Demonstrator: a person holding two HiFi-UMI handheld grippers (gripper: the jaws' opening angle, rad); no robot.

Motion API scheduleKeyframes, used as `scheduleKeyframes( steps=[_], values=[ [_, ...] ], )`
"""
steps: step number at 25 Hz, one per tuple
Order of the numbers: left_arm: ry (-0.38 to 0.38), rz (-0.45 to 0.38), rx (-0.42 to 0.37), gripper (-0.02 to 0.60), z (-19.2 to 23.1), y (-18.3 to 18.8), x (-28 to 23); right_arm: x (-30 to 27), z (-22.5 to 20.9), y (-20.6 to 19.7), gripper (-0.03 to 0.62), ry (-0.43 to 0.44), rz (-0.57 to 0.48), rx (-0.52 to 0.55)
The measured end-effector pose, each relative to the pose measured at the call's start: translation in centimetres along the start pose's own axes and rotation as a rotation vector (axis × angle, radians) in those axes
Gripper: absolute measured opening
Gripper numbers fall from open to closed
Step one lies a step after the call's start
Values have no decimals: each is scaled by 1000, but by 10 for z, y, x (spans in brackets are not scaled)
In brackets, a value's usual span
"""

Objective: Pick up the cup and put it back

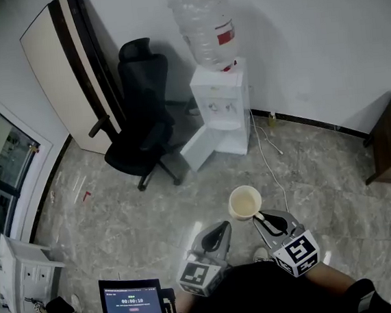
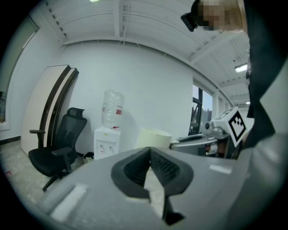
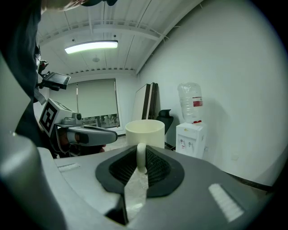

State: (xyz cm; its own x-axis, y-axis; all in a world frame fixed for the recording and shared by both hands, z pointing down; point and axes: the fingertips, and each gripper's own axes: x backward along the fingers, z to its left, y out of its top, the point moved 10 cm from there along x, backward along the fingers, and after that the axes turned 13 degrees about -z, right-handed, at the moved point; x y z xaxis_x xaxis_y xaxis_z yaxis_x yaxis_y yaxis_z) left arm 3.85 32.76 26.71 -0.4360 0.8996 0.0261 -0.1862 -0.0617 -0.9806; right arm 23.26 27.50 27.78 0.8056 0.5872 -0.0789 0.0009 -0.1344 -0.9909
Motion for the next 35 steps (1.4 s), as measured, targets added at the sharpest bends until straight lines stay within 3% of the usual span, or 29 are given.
scheduleKeyframes(
  steps=[3, 8, 21, 35],
  values=[
    [4, -8, 6, 5, 20, 3, -4, -19, -4, 1, 51, -5, -3, 0],
    [-24, -28, -17, 5, 34, 18, 30, -21, 38, 10, 51, -47, -41, 9],
    [-61, -67, 10, 5, 81, 32, 58, -46, 79, 14, 51, -121, -50, 13],
    [-85, -45, 23, 5, 80, 26, 47, -42, 72, 13, 51, -153, -37, 15]
  ],
)
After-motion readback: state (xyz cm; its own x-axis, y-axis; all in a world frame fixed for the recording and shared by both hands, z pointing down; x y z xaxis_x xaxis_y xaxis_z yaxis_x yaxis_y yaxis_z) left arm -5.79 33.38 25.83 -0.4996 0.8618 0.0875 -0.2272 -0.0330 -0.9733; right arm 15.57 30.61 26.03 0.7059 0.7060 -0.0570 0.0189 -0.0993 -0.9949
